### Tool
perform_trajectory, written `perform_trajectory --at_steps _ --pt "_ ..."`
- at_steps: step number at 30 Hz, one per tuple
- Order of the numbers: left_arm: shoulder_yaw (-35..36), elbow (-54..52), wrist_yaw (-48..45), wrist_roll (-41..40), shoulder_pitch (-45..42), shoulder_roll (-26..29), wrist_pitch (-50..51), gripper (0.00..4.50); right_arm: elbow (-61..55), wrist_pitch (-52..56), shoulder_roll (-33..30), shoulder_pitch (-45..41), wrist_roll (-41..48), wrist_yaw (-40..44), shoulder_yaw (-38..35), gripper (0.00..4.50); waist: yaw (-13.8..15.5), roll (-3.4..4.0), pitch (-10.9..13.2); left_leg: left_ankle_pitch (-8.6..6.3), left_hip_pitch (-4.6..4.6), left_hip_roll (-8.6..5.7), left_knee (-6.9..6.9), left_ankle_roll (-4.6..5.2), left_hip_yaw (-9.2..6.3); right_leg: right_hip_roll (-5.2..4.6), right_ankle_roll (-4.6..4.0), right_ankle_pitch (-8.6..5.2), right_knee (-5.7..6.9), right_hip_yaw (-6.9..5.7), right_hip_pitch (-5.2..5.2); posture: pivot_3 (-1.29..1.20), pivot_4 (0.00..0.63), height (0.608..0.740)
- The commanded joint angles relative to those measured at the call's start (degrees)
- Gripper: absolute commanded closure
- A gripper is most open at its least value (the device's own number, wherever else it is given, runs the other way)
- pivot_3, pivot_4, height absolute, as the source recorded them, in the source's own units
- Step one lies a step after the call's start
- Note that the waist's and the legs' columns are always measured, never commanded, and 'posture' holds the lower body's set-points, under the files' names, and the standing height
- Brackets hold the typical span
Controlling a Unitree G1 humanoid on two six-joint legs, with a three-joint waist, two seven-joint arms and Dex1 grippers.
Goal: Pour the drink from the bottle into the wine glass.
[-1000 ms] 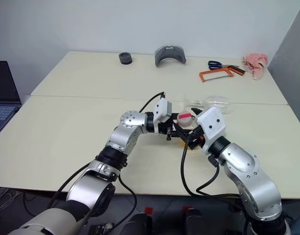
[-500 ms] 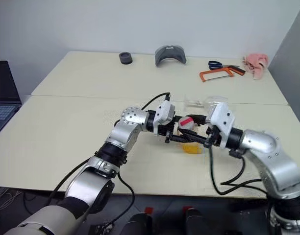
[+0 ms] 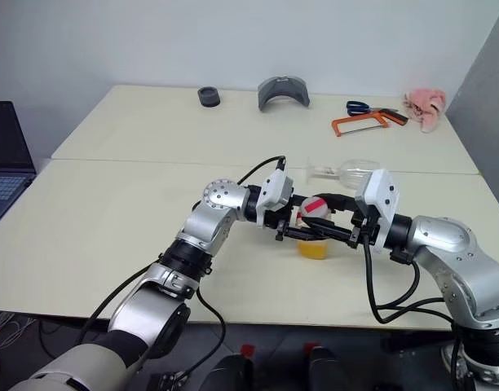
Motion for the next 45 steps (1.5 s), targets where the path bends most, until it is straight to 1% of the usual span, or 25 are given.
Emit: perform_trajectory --at_steps 1,8,10,12,14,22,25,27,29,33,38,45 --pt "3.7 -2.3 2.9 -1.4 0.8 2.5 1.4 2.33 -2.9 -0.1 0.4 1.1 -0.1 -3.4 -3.7 2.64 0.0 0.00 0.0 0.00 0.00 0.00 0.00 0.00 -0.01 0.00 0.00 0.00 0.00 -0.01 0.00 0.00 0.150 0.740" --pt "3.6 -3.1 4.3 -1.8 1.0 2.6 1.8 2.33 -4.8 1.0 2.3 1.0 1.2 -6.8 -3.2 2.64 0.0 0.00 0.0 0.00 -0.01 -0.01 0.00 0.00 0.00 0.00 0.00 0.00 0.00 0.00 0.00 0.00 0.150 0.740" --pt "3.4 -3.2 4.4 -1.8 1.1 2.7 1.7 2.33 -5.0 1.1 2.9 0.8 0.9 -7.7 -2.9 1.90 0.0 0.00 0.0 0.00 0.00 -0.01 0.00 0.00 -0.01 0.00 0.00 0.00 -0.01 0.00 0.00 0.00 0.150 0.740" --pt "3.1 -3.3 4.4 -1.8 1.2 2.7 1.4 2.33 -5.3 1.2 3.6 0.5 0.7 -8.7 -2.4 1.30 -0.2 0.00 0.0 0.00 0.02 0.01 0.00 0.00 0.01 0.02 0.00 0.00 0.00 0.02 0.00 0.00 0.150 0.740" --pt "2.9 -3.4 4.4 -1.7 1.3 2.8 1.4 2.33 -5.5 1.3 3.7 0.5 0.5 -9.1 -2.3 0.60 -0.1 0.00 0.0 0.00 0.03 0.02 -0.02 0.00 -0.01 0.04 0.00 0.00 0.00 0.00 0.00 0.00 0.150 0.740" --pt "2.8 -3.2 4.7 -1.5 1.3 2.9 1.2 2.33 -6.8 2.1 3.6 1.8 0.8 -11.5 -3.6 0.59 0.1 0.00 0.0 0.00 -0.02 -0.04 0.00 0.00 -0.01 -0.03 0.00 0.00 -0.03 -0.01 0.00 0.00 0.150 0.740" --pt "3.0 -2.8 5.6 -1.1 1.2 2.9 0.7 2.33 -9.4 2.6 3.3 3.6 0.8 -12.8 -4.8 0.59 0.1 0.00 0.0 0.00 -0.02 -0.03 0.00 0.00 0.00 -0.03 0.00 0.00 -0.03 0.00 0.00 0.00 0.150 0.740" --pt "3.2 -2.3 6.1 -1.0 1.2 2.9 0.3 2.33 -12.1 3.2 4.0 3.9 0.2 -15.4 -4.6 0.59 0.1 0.00 0.0 0.00 -0.02 -0.03 -0.01 0.00 -0.01 -0.02 0.00 0.00 -0.02 0.00 0.00 0.00 0.150 0.740" --pt "3.2 -1.9 6.3 -1.0 1.1 2.9 0.1 2.33 -13.5 3.8 4.8 3.5 -0.6 -17.9 -3.9 0.59 0.0 0.00 0.0 0.00 -0.01 -0.02 -0.01 0.00 -0.01 -0.02 0.00 0.00 -0.01 0.00 0.00 0.00 0.150 0.740" --pt "3.1 -0.9 6.5 -1.0 0.6 2.4 -0.4 2.33 -14.8 3.7 7.1 2.8 -7.0 -23.2 1.7 0.59 0.0 0.01 0.0 0.00 0.01 0.00 -0.01 0.00 -0.01 0.03 0.00 0.00 0.00 0.00 0.00 0.00 0.150 0.740" --pt "3.2 0.6 6.5 -1.2 -0.4 1.6 -0.5 2.33 -16.3 5.5 9.2 2.2 -8.5 -24.9 5.4 0.59 0.0 0.01 0.0 0.00 -0.01 -0.03 -0.01 -0.01 -0.01 0.00 0.00 0.00 -0.02 0.00 0.00 0.00 0.150 0.740" --pt "3.5 2.6 5.9 -1.3 -1.7 1.5 -0.3 2.33 -16.0 7.3 12.3 1.7 -10.3 -27.3 7.9 0.59 0.0 0.01 0.0 0.00 0.00 -0.03 -0.01 0.00 -0.02 0.00 0.00 0.00 -0.02 0.00 0.00 0.00 0.150 0.740"
